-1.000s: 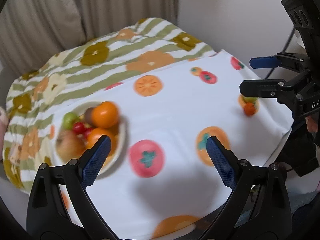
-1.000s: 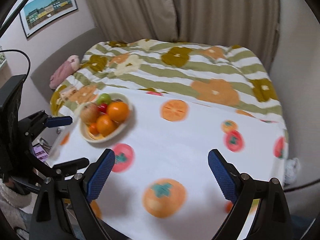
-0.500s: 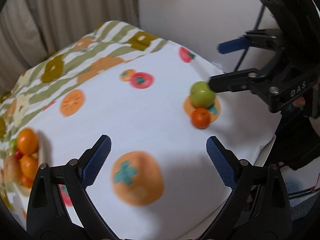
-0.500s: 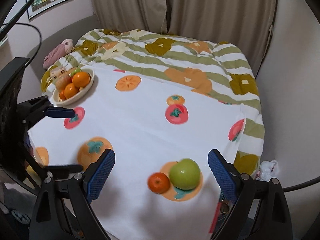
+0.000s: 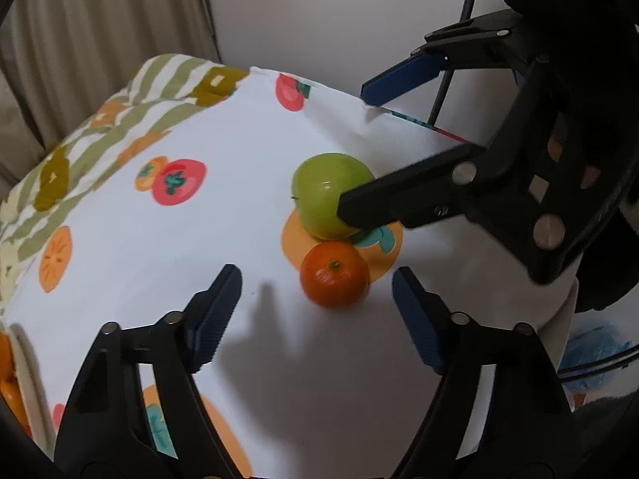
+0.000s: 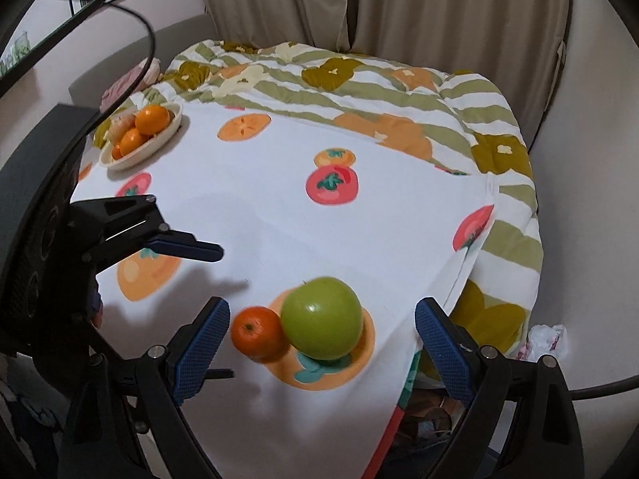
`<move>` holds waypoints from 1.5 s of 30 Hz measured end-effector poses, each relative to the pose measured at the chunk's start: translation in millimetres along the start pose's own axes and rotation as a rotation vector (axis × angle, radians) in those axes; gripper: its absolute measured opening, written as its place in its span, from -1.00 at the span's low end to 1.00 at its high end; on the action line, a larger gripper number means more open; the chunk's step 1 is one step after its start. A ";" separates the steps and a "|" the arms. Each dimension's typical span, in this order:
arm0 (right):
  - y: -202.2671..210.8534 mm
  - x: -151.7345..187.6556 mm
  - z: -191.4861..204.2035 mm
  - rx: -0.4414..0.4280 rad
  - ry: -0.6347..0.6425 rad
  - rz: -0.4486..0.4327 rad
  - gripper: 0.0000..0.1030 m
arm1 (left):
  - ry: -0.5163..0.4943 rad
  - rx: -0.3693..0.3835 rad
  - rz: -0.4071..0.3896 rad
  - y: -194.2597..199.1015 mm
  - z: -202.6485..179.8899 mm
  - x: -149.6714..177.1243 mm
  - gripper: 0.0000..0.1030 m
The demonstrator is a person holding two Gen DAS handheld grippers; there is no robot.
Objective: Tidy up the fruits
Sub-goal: 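Grasp the tangerine with the left tool while the right tool grasps the green apple, then carry the tangerine with the left tool while the right tool carries the green apple to the bowl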
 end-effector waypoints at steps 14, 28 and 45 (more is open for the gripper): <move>-16.2 1.3 -4.9 -0.014 0.028 0.028 0.45 | -0.006 0.038 0.039 -26.1 -8.3 -1.0 -0.16; -39.3 1.0 -1.8 -0.017 0.072 0.082 0.23 | 0.038 -0.027 0.083 -16.2 22.9 15.5 -0.17; -46.6 2.0 3.9 0.045 0.092 0.114 0.01 | 0.108 -0.064 0.069 9.2 50.3 26.1 -0.17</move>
Point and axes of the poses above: each gripper's, at about its wrist camera, not at the fingertips, and y roughly against the way its jaws point, z to its left, x to its underside, the point moved 5 cm from there along -y, roughly the way its jaws point, and after that the axes turned 6 degrees about -x, right-handed, at the moved point
